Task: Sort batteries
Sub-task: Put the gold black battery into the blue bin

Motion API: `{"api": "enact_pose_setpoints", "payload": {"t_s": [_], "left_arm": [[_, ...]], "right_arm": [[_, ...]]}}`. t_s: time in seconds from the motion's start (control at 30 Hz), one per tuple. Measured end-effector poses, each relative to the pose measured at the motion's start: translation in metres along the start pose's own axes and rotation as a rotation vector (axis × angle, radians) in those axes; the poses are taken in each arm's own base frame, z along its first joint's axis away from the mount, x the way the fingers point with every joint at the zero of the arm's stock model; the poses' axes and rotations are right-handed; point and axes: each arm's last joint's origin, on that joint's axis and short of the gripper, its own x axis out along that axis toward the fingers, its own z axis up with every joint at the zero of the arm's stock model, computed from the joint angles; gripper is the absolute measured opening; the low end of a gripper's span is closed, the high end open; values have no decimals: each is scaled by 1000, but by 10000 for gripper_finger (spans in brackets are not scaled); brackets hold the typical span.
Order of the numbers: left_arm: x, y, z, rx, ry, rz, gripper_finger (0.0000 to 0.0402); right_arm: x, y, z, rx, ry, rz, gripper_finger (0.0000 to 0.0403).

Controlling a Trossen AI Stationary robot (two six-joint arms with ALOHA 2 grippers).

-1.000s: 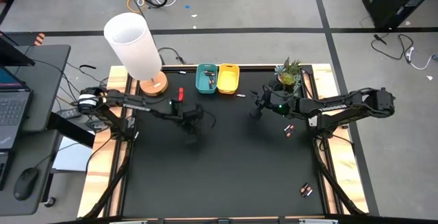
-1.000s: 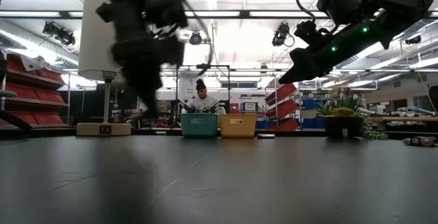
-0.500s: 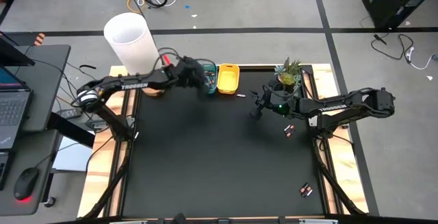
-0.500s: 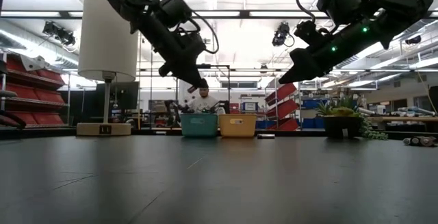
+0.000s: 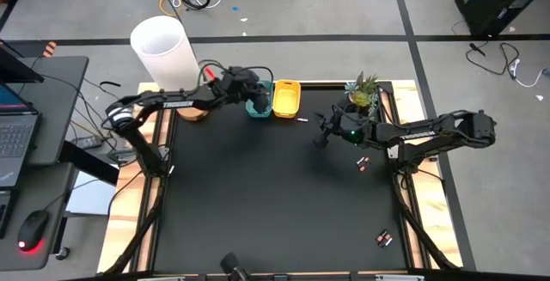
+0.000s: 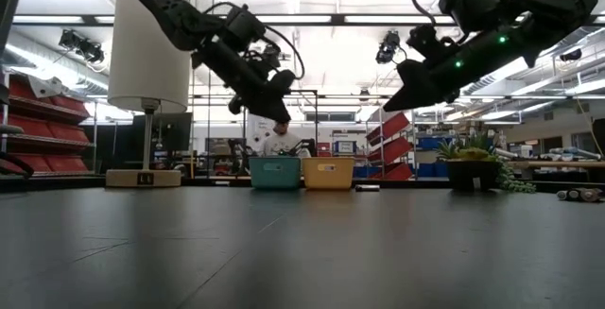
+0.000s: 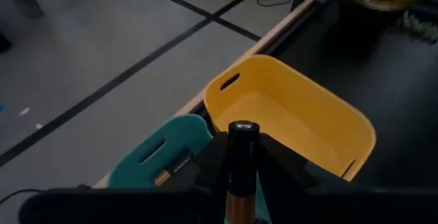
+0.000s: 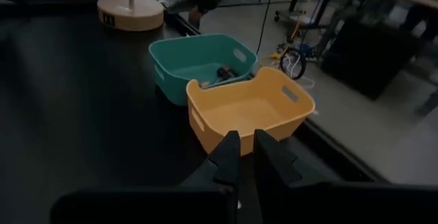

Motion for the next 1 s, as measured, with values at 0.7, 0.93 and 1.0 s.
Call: {"api": "enact_pose_setpoints", "payload": {"t_s": [0.7, 0.93, 1.0], "left_arm": [[14, -4, -6, -22, -29, -5, 87], [14, -2, -12, -14, 33, 30, 84], [14, -1, -14, 0, 48, 65, 80]], "right_arm": [[0, 0, -1, 130, 14, 5, 31], [0, 0, -4, 128, 36, 10, 30], [0, 0, -4, 129, 36, 15, 30]]}}
